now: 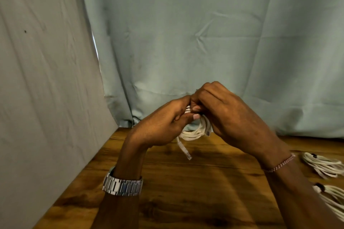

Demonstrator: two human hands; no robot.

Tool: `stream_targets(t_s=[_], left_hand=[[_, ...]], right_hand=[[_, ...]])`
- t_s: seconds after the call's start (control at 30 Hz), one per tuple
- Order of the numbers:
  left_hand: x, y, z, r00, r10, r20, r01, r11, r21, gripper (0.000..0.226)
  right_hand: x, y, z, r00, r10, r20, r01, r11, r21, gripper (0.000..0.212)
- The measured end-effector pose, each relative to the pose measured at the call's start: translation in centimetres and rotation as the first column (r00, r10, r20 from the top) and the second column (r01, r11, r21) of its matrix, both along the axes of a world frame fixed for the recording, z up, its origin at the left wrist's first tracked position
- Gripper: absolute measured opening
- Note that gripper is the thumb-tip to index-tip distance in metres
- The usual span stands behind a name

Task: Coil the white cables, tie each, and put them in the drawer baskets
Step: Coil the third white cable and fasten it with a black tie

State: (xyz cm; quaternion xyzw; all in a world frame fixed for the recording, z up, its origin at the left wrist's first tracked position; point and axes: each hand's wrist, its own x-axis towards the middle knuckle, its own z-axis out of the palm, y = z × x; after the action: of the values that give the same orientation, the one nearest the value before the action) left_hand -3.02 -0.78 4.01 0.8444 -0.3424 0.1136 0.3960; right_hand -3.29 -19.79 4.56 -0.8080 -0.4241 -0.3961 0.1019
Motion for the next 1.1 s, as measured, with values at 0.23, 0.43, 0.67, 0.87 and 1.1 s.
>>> stream_targets(t_s=[0.23, 0.43, 0.67, 0.87, 1.1], left_hand=[[0.5, -0.6, -0.3, 0.986, 0.067, 0.152, -0.046, 0.99, -0.136, 0.006], [0.5, -1.3, -0.4, 0.967, 0.131, 0.219, -0.058, 0.949, -0.309, 0.011], [0.7, -1.8, -0.6, 0.968, 0.126, 0.218, -0.03, 0.917, -0.397, 0.018], [0.8, -2.2, -0.7, 0.985, 0.013, 0.17, 0.063, 0.9, -0.432, 0.032], [0.8, -1.1, -0.5, 0.985, -0.005, 0.175, 0.082, 0.896, -0.437, 0.034]], right_hand=[[0.0, -0.1, 0.3, 0.992, 0.1, -0.08, -0.075, 0.958, 0.276, 0.018], [-0.6, 0.5, 0.3, 0.995, 0.001, -0.101, 0.052, 0.854, 0.518, 0.028], [-1.1, 1.2, 0.2, 0.977, -0.019, -0.214, 0.134, 0.833, 0.537, 0.011], [-0.7, 1.5, -0.4, 0.978, -0.174, -0.117, 0.209, 0.86, 0.466, 0.026], [-0.6, 1.6, -0.7, 0.976, -0.216, -0.024, 0.211, 0.911, 0.354, 0.023]])
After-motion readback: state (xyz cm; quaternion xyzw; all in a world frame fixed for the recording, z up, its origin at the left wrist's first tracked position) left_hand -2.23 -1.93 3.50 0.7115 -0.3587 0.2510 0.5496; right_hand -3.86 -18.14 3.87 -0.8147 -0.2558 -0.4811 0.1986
